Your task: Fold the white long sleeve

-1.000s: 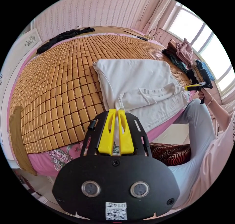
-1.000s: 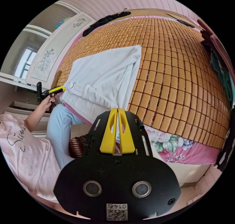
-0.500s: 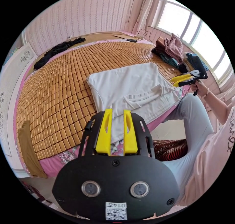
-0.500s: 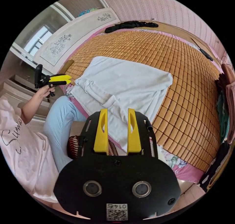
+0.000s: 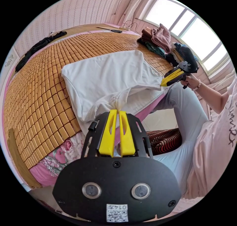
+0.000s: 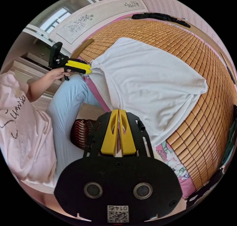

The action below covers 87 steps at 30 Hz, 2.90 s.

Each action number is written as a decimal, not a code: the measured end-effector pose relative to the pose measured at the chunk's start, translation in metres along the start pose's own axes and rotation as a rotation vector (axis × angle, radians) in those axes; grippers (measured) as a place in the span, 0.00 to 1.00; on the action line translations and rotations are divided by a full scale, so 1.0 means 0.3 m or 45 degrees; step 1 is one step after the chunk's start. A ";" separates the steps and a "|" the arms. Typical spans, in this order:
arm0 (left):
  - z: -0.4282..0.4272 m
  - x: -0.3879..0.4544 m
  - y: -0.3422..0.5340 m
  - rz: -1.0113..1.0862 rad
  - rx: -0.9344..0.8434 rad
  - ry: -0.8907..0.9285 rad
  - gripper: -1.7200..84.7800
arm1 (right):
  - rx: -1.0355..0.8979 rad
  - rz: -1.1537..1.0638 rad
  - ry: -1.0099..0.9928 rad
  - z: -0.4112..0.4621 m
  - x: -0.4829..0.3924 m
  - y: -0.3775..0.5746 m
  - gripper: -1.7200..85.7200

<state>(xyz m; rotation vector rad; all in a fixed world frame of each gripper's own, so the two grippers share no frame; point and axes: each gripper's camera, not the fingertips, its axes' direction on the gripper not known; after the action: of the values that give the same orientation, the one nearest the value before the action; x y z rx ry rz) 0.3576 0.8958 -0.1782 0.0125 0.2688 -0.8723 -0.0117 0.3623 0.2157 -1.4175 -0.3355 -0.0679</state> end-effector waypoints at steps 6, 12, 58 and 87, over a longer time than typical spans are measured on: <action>0.001 0.071 0.127 0.024 -0.166 -0.218 0.06 | -0.163 -0.034 -0.004 0.112 -0.044 0.015 0.01; 0.028 0.167 0.076 0.027 -0.049 -0.173 0.04 | -0.028 -0.016 0.160 0.140 -0.119 -0.117 0.01; 0.408 0.461 0.242 0.309 0.328 0.097 0.19 | -0.109 0.682 0.078 -0.172 0.307 -0.022 0.16; 0.499 0.754 0.012 0.407 0.053 -0.119 0.01 | 0.781 0.968 -0.806 -0.608 0.916 0.313 0.19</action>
<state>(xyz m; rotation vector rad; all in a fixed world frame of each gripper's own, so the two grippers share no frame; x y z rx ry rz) 0.5328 0.7095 -0.0878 0.0515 0.1552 -0.5586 0.3070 0.2411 0.1788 -0.8425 -0.2756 1.0385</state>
